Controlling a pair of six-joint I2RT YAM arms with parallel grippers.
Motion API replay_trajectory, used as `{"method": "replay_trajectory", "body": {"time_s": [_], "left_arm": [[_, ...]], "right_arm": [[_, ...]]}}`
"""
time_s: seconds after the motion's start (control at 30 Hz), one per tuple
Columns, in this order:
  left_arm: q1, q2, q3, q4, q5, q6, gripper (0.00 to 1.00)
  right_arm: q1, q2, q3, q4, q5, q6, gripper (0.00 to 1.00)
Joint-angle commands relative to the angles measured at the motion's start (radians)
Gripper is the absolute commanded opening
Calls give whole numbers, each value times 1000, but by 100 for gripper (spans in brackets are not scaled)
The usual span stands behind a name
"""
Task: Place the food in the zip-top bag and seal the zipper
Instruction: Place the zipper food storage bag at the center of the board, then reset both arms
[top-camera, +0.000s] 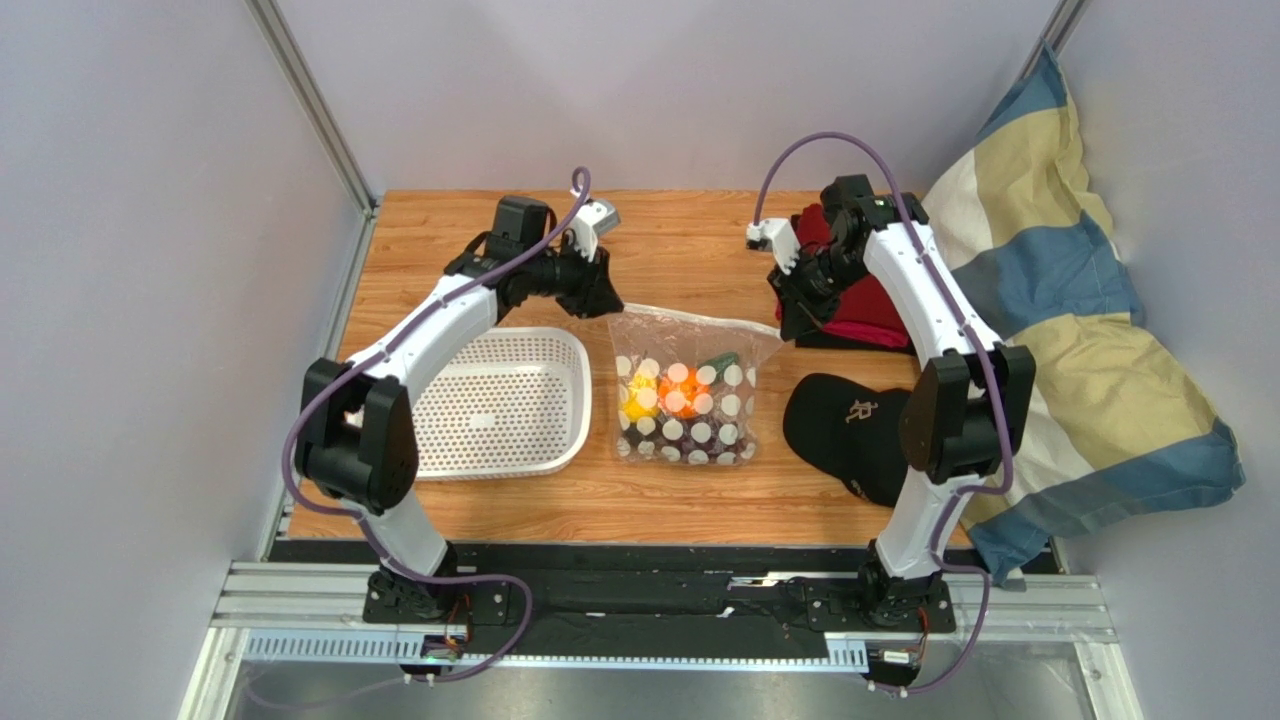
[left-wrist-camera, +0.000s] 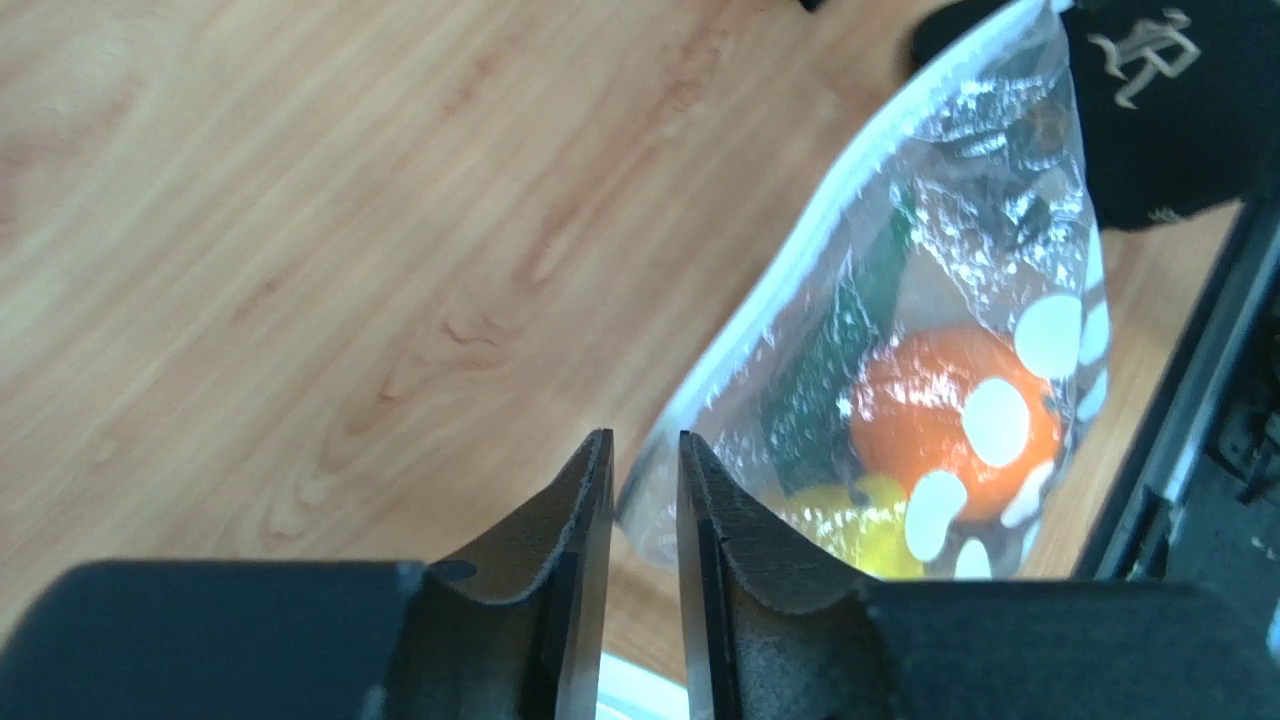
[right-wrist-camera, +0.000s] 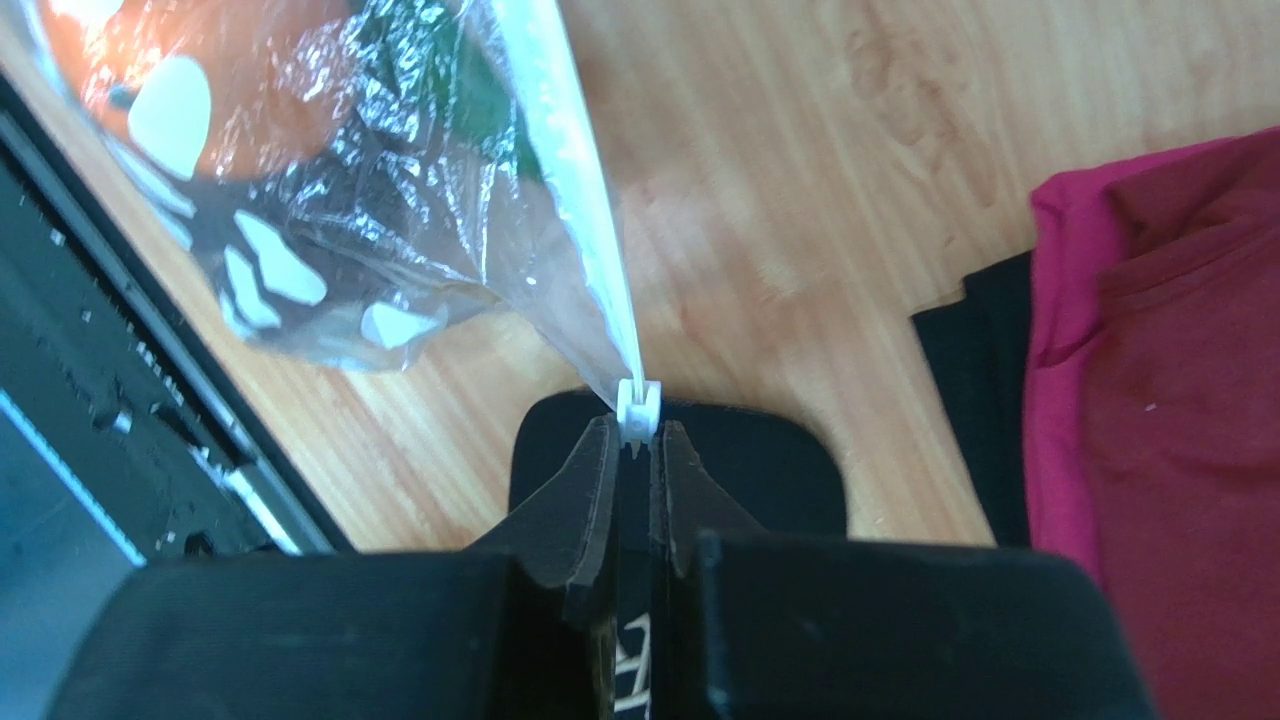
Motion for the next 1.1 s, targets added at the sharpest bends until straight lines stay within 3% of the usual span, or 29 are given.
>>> {"method": "replay_trajectory", "body": {"time_s": [0.0,0.03,0.1,0.13,0.17,0.2,0.27,0.4,0.47,0.57,0.7,0.83,1.07], "left_arm": [[2,69,161,-70,-39,-28,42],[2,85,181,-121,-36,-26,47],[7,87,222,-161,-26,-31,56],[17,71,230,-187,-19,-41,63],[22,59,236,-192,-15,-49,77],[28,27,236,-193,-12,-57,99],[53,-7,253,-206,-2,-74,99],[94,-65,340,-290,-22,-100,99],[116,-59,447,-428,-34,-86,99],[126,-71,511,-580,-87,-10,99],[131,-162,431,-649,-131,12,99],[131,-271,235,-619,-205,-5,99],[131,-393,78,-617,-281,14,99]], "right_arm": [[-1,53,119,65,10,122,13],[-2,64,145,65,7,150,31],[-9,60,163,63,-10,173,47],[-10,40,169,68,-24,187,64],[-15,26,168,84,-48,216,71],[-21,12,163,97,-58,234,77],[-22,-41,146,129,-84,285,88],[-32,-153,79,225,-114,433,93],[-41,-237,28,297,-130,507,100],[-64,-325,-96,369,-134,605,100],[-104,-484,-272,407,-128,668,100],[-130,-619,-451,427,-122,691,100],[-133,-818,-611,433,-93,684,100]]}}
